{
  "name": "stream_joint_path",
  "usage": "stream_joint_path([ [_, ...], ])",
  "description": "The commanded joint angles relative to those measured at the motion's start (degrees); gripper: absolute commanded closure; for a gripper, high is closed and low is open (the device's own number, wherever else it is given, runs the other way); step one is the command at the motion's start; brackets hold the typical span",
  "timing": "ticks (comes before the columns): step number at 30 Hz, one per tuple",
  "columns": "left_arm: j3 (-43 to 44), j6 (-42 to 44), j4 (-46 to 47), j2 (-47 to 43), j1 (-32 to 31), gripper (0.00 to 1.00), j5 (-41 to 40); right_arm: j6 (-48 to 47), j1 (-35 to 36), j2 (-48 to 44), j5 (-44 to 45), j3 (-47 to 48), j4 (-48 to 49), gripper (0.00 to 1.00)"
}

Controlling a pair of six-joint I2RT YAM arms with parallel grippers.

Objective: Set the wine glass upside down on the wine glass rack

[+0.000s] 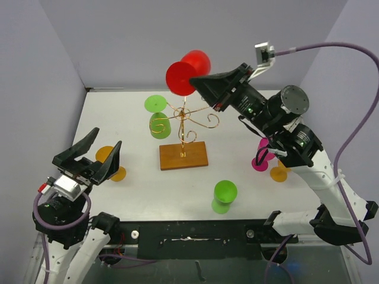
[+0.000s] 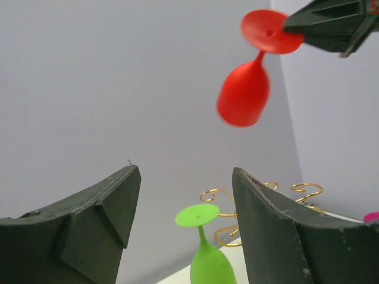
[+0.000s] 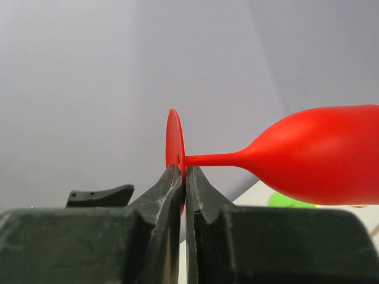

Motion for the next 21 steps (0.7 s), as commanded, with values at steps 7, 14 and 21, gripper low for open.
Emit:
stream_joint_path([
  [7, -9.5, -20.4, -2.1, -3.4, -0.2, 0.39, -36.6, -4.4, -15.0, -1.4, 8.7, -5.8, -1.4, 1.00],
  [14, -11.0, -29.0, -8.6, -4.5, 0.1, 0.39, -45.6, -3.3, -23.5, 3.9, -0.2, -7.7, -0.5, 1.00],
  [21, -11.9, -27.9, -8.6, -5.0, 0.9, 0.40, -40.5, 0.8, -26.5, 11.3, -12.3, -7.6, 0.4, 1.00],
])
